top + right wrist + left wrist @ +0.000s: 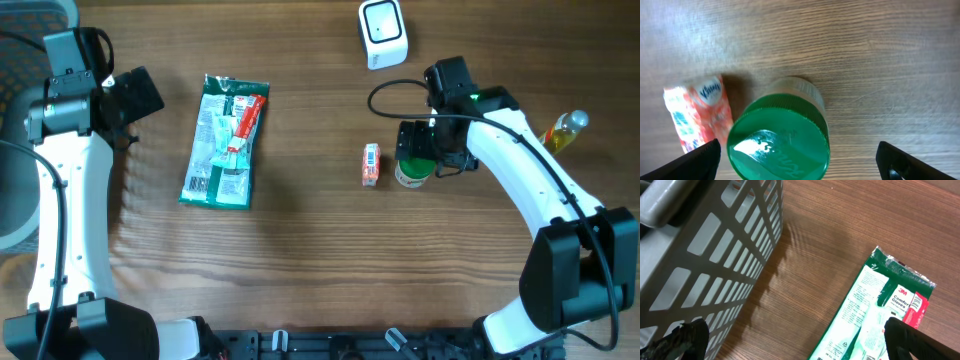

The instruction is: Scan the item barcode

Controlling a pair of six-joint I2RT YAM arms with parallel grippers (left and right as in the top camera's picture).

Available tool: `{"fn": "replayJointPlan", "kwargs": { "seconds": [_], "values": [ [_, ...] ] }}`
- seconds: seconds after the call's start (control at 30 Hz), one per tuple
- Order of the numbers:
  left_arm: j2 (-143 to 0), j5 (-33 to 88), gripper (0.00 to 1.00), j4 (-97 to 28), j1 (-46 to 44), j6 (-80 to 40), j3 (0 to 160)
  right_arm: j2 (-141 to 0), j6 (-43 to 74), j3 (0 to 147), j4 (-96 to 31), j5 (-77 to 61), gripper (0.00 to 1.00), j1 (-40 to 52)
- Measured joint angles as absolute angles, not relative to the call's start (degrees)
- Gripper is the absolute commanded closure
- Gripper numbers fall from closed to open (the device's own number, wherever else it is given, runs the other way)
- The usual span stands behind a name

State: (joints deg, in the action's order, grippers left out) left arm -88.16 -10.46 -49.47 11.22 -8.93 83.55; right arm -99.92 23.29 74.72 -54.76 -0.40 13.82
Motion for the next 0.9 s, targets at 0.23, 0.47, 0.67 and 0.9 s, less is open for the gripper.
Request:
{"fn": "replayJointPlan", "kwargs": {
  "seconds": [0.23, 0.47, 0.67, 0.9],
  "values": [
    [-88.16, -10.44, 0.0, -49.47, 11.22, -8.95, 83.55, -98.72, 42.3, 75.37, -53.28, -6.24, 0.11, 13.82],
    [-88.16, -10.44, 0.0, -49.47, 11.22, -8.93, 83.55, -98.67, 51.46, 75.37, -55.64, -7.05, 0.0, 13.82],
    [-88.16, -10.44, 0.0, -49.45, 11.22, -8.93, 83.55, -98.67, 57.45, 74.22, -53.58, -7.03, 0.01, 13.82],
    [-88.16, -10.44, 0.0, -49.47, 11.22, -8.93, 83.55, -98.78, 59.13, 67.57, -47.05, -5.91, 0.12, 13.82]
  ]
}}
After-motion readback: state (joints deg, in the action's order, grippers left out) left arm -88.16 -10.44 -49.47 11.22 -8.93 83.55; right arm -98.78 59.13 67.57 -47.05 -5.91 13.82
